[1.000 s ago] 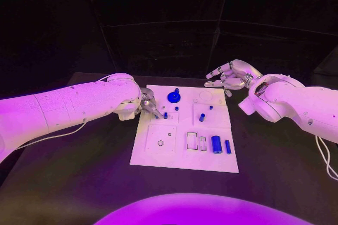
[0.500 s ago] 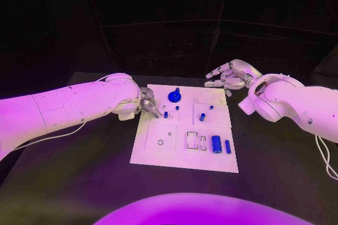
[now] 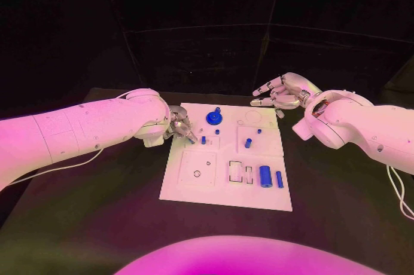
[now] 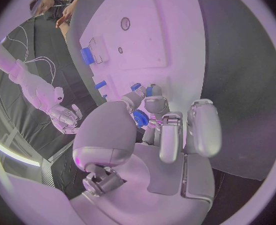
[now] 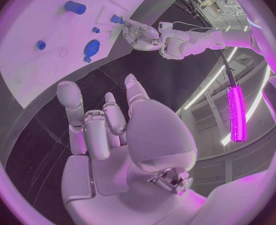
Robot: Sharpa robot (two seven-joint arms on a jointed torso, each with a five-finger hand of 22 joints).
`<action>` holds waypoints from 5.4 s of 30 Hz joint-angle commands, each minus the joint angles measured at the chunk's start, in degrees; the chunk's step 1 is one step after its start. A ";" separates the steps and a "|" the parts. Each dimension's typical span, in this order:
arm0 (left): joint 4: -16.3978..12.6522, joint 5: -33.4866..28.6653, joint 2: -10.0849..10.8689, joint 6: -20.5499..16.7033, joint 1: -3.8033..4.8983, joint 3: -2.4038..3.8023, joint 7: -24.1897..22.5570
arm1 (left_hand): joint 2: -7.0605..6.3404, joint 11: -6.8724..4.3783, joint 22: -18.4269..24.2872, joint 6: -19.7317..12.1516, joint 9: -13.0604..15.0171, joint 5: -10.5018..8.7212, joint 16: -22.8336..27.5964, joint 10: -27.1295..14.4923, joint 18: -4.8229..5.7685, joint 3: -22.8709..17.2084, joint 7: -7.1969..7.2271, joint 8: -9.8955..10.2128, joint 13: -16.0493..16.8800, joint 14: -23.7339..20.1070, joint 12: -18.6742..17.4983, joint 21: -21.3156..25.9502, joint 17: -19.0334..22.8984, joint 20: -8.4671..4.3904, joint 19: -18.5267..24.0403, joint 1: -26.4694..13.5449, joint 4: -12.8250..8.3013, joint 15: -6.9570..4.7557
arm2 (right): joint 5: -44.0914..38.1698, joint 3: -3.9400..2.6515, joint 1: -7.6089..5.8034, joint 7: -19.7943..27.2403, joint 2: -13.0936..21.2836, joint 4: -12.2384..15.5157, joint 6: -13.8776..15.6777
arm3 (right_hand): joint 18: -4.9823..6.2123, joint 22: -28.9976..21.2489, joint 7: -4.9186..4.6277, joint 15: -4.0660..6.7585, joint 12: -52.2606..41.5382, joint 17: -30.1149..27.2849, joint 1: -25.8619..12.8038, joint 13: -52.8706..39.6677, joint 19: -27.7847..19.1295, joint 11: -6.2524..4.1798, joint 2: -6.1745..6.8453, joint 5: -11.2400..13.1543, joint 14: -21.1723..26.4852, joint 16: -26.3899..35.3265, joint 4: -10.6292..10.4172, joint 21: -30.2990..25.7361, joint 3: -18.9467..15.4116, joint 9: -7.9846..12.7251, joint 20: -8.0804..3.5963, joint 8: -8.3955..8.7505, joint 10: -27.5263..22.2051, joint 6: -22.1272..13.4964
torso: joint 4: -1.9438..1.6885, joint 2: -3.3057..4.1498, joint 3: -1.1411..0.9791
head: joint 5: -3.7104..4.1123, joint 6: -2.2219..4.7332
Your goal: Assemble the parts on the task board
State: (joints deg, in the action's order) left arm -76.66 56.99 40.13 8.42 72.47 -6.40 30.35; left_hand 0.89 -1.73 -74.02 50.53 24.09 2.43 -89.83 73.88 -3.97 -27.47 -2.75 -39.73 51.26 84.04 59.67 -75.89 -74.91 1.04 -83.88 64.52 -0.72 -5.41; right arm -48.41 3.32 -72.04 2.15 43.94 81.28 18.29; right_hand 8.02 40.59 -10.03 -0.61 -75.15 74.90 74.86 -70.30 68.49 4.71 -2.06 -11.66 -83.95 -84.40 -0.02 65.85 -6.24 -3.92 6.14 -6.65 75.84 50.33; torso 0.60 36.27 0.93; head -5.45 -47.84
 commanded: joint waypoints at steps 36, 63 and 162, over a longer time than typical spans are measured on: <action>20.53 -9.22 -12.77 29.21 5.51 0.12 3.96 | 1.04 0.57 1.79 -1.01 0.77 0.41 -0.17 -0.77 -0.42 -9.70 -0.40 -0.98 -1.81 5.96 -1.88 2.29 -15.09 0.63 1.49 -1.74 -5.72 0.86 | -0.09 -0.03 -0.11 -0.02 -0.74 -0.47 -0.91 | 0.60 -0.09 0.13 0.37 -0.08 2.52 0.22 0.03 -0.24 0.12 -0.58 -0.25 -3.39 0.20 -0.02 -0.36 -0.33 0.00 0.10 -0.24 -0.28 -0.37 | -0.03 0.02 0.01 | -0.12 -0.12; 22.49 -4.21 -15.88 26.35 4.72 -1.60 4.29 | 0.67 0.57 0.72 -0.98 1.82 0.76 -0.17 -0.02 -0.22 -12.96 -0.40 -1.73 -0.98 5.96 -0.93 1.41 -15.09 0.75 1.00 -3.91 -7.65 0.91 | -0.09 -0.03 -0.11 0.10 -1.09 -0.56 -0.91 | 0.60 -0.10 0.13 0.37 -0.06 2.43 0.29 0.06 -0.24 0.12 -0.59 -0.28 -3.38 0.24 0.01 -0.38 -0.35 0.00 0.10 -0.25 -0.31 -0.38 | 0.02 0.02 0.05 | -0.50 -0.57; 25.90 -0.65 -18.35 27.14 3.59 -1.69 4.41 | 0.23 0.51 0.32 -0.72 2.18 0.87 -0.17 0.37 -0.13 -13.95 -0.33 -1.89 -0.52 5.96 -0.47 1.11 -15.09 0.78 0.86 -4.39 -8.56 0.93 | -0.09 -0.03 -0.11 0.43 -1.58 -0.72 -1.29 | 0.62 -0.31 0.12 0.37 -0.06 2.38 0.48 0.09 -0.29 0.12 -0.64 -0.31 -3.37 0.29 0.07 -0.51 -0.65 0.00 0.10 -0.30 -0.36 -0.45 | 0.00 0.02 0.01 | -0.14 -1.21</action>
State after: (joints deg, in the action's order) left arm -50.97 55.21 21.83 36.07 76.14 -8.05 34.19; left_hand 0.71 -1.32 -73.75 49.78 26.20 2.98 -89.83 73.92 -3.97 -33.99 -3.42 -41.49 50.70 84.05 59.02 -74.66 -74.91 1.65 -82.83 60.00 -2.22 -4.99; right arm -48.41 3.32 -72.03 2.12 42.41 80.50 17.32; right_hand 8.01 40.36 -10.03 -0.61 -75.15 74.93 75.08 -70.23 68.49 4.71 -2.28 -11.66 -83.95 -84.41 -0.03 65.61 -6.56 -3.92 6.14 -6.64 75.84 50.33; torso 0.64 36.29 0.94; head -5.64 -49.02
